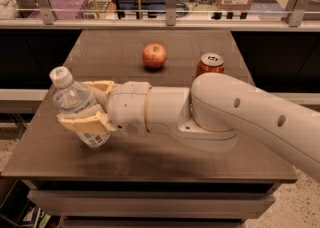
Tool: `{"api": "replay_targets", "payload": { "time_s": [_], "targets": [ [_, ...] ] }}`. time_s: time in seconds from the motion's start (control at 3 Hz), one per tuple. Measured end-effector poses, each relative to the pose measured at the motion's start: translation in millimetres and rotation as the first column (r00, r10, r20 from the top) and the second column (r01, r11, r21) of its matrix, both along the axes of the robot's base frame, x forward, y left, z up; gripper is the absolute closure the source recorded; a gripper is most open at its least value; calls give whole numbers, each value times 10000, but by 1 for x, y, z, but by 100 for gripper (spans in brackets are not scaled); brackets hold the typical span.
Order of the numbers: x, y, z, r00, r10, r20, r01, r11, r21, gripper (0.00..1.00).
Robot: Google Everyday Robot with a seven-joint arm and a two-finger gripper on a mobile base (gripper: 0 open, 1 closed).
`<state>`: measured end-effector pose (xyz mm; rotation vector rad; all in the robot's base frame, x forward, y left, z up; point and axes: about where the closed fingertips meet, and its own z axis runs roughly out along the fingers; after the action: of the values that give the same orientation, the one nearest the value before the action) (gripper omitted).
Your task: Knock blue plastic bottle over
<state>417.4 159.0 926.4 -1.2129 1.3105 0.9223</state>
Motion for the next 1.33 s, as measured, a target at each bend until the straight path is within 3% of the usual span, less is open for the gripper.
{"api": "replay_targets", "payload": {
  "time_s": [0.33,1.33],
  "targets": [
    [4,-6,2,10000,-81,18,81,9999,-84,100],
    [29,-72,20,9925,-1173,356,1210,9844,-1278,100]
  ]
}}
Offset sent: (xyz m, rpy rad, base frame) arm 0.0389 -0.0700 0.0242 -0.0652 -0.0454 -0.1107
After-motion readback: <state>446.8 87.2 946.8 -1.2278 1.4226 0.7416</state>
